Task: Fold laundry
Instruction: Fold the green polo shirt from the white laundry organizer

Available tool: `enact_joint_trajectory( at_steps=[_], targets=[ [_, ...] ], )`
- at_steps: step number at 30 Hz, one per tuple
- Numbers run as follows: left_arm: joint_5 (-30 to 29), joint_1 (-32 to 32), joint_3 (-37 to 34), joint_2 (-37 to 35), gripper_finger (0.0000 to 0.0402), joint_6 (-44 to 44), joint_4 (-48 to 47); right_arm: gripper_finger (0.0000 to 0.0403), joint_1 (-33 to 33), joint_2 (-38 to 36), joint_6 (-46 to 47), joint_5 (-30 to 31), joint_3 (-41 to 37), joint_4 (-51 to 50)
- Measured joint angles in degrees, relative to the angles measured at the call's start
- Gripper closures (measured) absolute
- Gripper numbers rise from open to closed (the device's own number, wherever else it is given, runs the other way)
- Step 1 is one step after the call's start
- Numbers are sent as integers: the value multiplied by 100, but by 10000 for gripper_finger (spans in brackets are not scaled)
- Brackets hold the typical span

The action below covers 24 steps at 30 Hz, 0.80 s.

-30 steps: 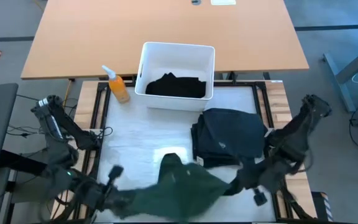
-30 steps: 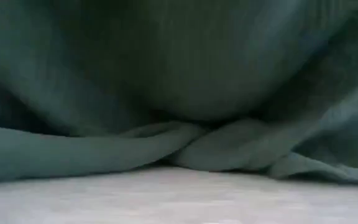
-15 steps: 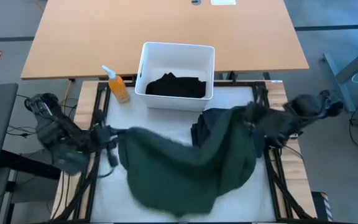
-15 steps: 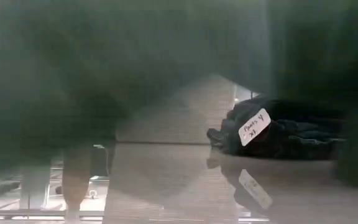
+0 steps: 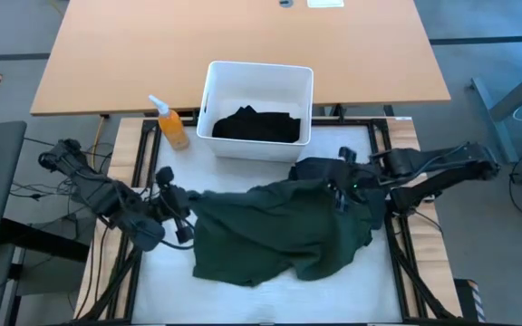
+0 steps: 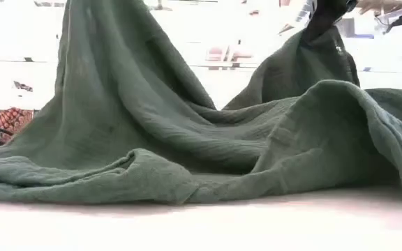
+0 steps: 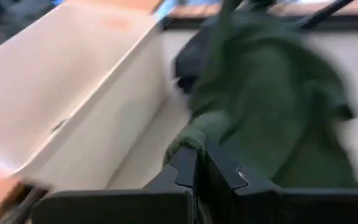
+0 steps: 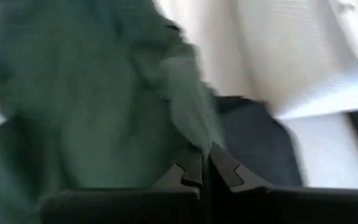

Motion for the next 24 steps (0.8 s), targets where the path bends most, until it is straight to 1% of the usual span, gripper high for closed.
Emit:
enact_joint_trajectory(
  at_steps=[2, 4, 9, 12, 14, 15, 17, 19, 20, 22, 24],
  targets=[
    [395, -18, 0, 0, 401, 559, 809, 383, 219, 70, 11, -252, 73, 140],
    [1001, -98, 0, 0, 401, 1168, 1696, 383, 542, 77, 25, -415, 204, 211],
    [3050, -417, 2, 52, 401, 2695, 4121, 383, 1744, 64, 197, -436, 737, 289],
    [4225, -616, 4, 136, 401, 3471, 5622, 383, 2598, 56, -166, -149, 1089, 698],
    [4799, -729, 4, 190, 401, 3925, 6452, 383, 3111, 60, -691, 165, 1335, 1032],
    [4994, -784, 6, 216, 401, 4128, 6807, 383, 3346, 62, -997, 371, 1460, 1206],
    [5100, -825, 7, 238, 401, 4523, 7271, 383, 3712, 64, -1703, 858, 1682, 1525],
    [4929, -837, 19, 234, 401, 4775, 7447, 383, 3898, 63, -2409, 1349, 1837, 1798],
    [4721, -837, 42, 224, 401, 4863, 7413, 383, 3916, 62, -2714, 1574, 1894, 1913],
    [4084, -837, 74, 179, 401, 5033, 7279, 383, 3823, 62, -3165, 1977, 1967, 2029],
    [3154, -844, 131, 104, 401, 5176, 6951, 383, 3525, 49, -3282, 2393, 1969, 1920]
  ],
)
